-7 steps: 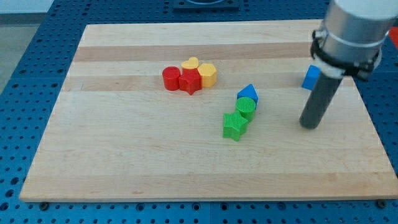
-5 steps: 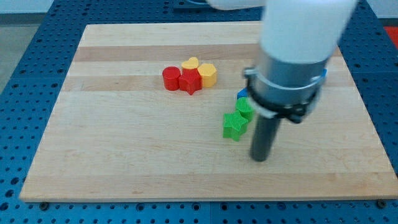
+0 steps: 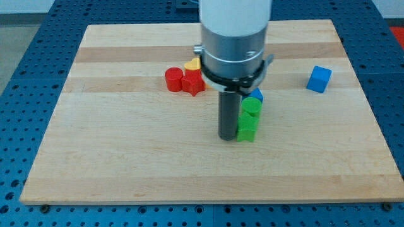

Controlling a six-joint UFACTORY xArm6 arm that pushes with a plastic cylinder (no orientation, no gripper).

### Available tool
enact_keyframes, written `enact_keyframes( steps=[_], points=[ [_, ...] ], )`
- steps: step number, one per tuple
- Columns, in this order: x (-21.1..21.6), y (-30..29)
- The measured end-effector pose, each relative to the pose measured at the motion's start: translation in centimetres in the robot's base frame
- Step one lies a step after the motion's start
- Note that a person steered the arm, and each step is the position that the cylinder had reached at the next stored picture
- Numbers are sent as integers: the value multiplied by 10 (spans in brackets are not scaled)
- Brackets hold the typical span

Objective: Push the green blocks towards the blue cube

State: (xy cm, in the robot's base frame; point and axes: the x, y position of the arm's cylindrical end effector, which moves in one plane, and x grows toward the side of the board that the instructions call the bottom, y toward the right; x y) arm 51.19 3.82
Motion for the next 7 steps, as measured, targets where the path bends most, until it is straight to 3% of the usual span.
enact_keyframes(
  steps=[3, 7],
  points=[
    [-19, 76],
    [-63, 110]
  ],
)
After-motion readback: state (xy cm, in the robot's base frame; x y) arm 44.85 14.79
